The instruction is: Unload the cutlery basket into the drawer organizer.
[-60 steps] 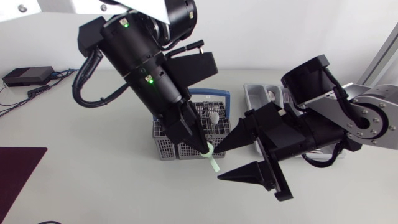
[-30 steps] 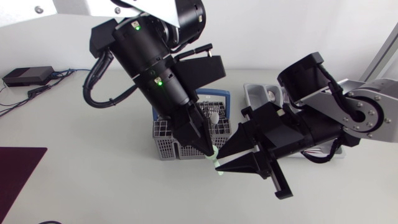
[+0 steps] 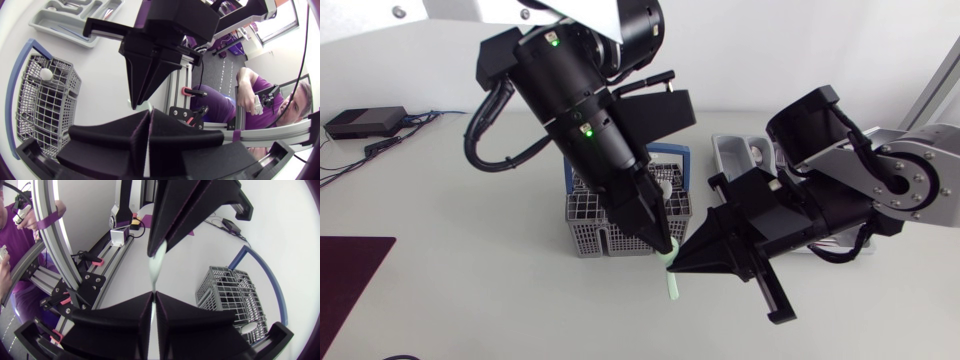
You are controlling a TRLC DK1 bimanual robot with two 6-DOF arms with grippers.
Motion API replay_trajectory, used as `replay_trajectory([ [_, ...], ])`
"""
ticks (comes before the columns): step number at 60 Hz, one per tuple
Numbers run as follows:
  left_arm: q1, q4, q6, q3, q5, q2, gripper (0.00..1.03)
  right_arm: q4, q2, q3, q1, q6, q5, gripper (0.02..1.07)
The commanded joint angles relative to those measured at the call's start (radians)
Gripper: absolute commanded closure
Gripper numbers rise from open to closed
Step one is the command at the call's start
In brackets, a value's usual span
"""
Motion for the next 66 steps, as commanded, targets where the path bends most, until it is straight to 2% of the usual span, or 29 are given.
replay_trajectory([
  [1,0.025,0.006,-0.035,0.073,0.013,0.028,0.67,-0.033,0.001,-0.003,0.01,-0.014,-0.004,1.01],
  [3,0.031,0.007,-0.042,0.082,0.013,0.03,0.6,-0.038,-0.001,-0.003,0.01,-0.013,-0.004,1.01],
  [4,0.038,0.007,-0.05,0.09,0.013,0.031,0.51,-0.043,-0.004,-0.004,0.008,-0.013,-0.004,1.01],
  [5,0.038,0.007,-0.052,0.093,0.013,0.03,0.49,-0.044,-0.006,-0.006,0.008,-0.011,-0.004,1.01],
  [7,0.044,0.015,-0.067,0.104,0.014,0.03,0.36,-0.049,-0.01,-0.007,0.005,-0.011,-0.004,1.01],
  [17,0.074,0.081,-0.162,0.135,0.013,0.033,0.2,-0.064,-0.035,-0.029,-0.018,-0.01,0.01,1.01],
  [27,0.128,0.145,-0.265,0.142,0.004,0.044,0.2,-0.067,-0.068,-0.046,-0.096,-0.005,0.065,1.01],
  [41,0.154,0.242,-0.386,0.064,-0.165,0.056,0.2,0.029,-0.124,-0.115,-0.243,0.013,0.237,1.01],
  [47,0.162,0.267,-0.431,0.039,-0.197,0.054,0.2,0.097,-0.151,-0.168,-0.301,0.01,0.307,1.01],
  [66,0.131,0.374,-0.535,-0.049,-0.314,0.048,0.2,0.12,-0.185,-0.202,-0.613,-0.135,0.356,1.01],
])
